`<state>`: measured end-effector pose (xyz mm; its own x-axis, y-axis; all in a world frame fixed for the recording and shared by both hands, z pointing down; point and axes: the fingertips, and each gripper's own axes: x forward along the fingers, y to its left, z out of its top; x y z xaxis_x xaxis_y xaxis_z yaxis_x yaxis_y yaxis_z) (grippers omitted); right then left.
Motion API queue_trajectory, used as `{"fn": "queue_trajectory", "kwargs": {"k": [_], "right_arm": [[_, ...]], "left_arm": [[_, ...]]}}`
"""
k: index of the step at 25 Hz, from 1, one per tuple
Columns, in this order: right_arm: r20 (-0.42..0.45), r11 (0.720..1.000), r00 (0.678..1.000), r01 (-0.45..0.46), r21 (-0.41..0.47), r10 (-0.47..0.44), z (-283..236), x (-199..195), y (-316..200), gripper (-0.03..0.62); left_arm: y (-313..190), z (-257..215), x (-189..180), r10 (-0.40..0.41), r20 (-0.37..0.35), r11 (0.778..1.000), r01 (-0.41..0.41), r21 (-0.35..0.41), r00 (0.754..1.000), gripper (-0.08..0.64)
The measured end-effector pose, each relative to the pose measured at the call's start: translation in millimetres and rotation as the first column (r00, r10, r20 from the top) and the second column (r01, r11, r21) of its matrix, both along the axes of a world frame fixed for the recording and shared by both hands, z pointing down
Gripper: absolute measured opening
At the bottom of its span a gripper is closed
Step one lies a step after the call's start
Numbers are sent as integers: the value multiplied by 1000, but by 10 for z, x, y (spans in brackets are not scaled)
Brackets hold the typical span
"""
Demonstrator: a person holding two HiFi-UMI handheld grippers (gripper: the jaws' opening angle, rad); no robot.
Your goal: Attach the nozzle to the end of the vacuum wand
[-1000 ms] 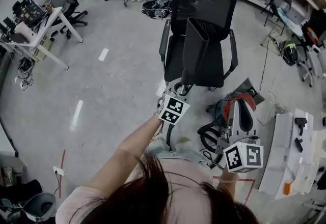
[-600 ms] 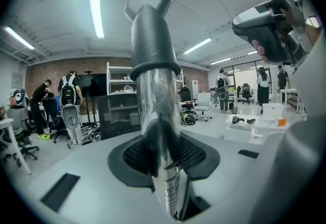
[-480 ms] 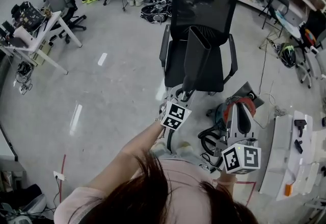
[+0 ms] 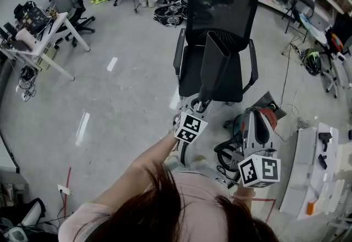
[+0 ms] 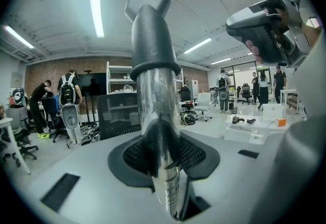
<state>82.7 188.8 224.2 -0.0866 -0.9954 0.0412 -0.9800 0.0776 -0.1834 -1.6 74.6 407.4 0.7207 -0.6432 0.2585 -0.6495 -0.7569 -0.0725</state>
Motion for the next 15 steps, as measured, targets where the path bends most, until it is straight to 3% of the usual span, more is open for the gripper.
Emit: {"fn": "queue_trajectory", "kwargs": {"k": [15], "right_arm": [[-7, 1000, 1000, 13, 13, -13, 57, -29, -140, 66]], "left_arm": [[-89, 26, 18, 8, -11, 1000, -8, 4, 1000, 129]]}}
